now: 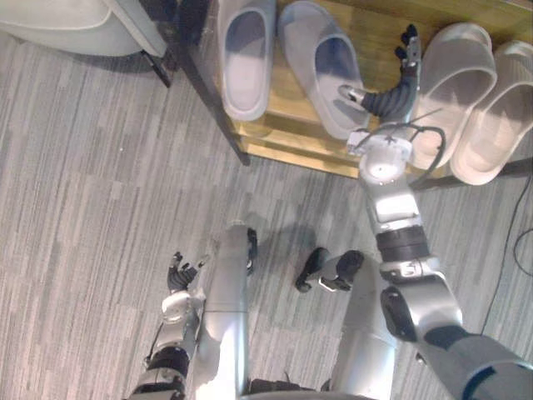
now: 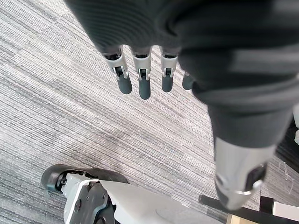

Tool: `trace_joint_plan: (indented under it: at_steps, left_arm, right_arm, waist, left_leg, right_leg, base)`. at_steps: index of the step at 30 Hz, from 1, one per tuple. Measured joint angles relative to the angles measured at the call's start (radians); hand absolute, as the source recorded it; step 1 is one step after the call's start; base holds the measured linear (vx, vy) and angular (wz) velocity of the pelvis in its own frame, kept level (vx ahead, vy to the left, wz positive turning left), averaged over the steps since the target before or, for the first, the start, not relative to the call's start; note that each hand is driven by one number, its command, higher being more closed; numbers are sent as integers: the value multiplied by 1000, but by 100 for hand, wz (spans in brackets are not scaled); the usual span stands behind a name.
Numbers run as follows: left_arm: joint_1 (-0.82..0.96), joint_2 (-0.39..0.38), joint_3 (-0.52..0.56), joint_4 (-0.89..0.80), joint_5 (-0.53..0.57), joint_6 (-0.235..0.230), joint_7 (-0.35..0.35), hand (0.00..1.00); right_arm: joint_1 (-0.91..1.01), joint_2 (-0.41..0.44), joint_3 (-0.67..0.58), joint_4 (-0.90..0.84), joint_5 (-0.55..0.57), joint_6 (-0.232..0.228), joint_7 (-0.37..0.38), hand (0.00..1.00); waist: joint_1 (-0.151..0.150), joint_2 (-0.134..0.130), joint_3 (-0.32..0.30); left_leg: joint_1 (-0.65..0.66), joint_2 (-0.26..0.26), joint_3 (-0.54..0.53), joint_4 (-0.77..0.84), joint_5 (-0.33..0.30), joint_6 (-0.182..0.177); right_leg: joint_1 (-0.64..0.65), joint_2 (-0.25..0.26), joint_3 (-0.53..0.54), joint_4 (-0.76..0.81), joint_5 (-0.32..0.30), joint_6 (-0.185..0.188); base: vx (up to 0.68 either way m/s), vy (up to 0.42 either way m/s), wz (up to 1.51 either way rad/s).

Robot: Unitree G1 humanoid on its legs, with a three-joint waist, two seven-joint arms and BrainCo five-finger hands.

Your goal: Organize the slippers on the shoe rack

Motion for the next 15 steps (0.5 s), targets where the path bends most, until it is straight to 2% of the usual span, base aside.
trace_joint_plan:
  at_steps: [5, 11, 15]
  left_arm:
    - [-1, 0, 1, 2, 0, -1, -3, 0]
    - [-9, -2, 18, 20, 0, -1, -15, 0]
    - [-11, -4, 32, 22, 1, 1, -15, 0]
  right_arm:
    - [1, 8, 3, 74, 32, -10, 40, 0]
    - [0, 36, 11, 90, 79, -59, 61, 0]
    - [1, 83, 18, 90, 178, -101, 73, 0]
  waist:
    - [0, 0, 0]
    - [-2, 0, 0]
    - [-4, -1, -1]
  left_leg:
    - [-1, 0, 0, 0, 0, 0]
    - [-1, 2, -1, -1, 0, 0]
    - [-1, 7, -2, -2, 0, 0]
  right_leg:
    - [-1, 0, 0, 0, 0, 0]
    - [-1, 5, 0, -3, 0, 0]
    - [-1, 14, 2, -7, 2, 3]
  base:
    - [-24, -1, 0]
    - [-35, -6, -1]
    - [-37, -13, -3]
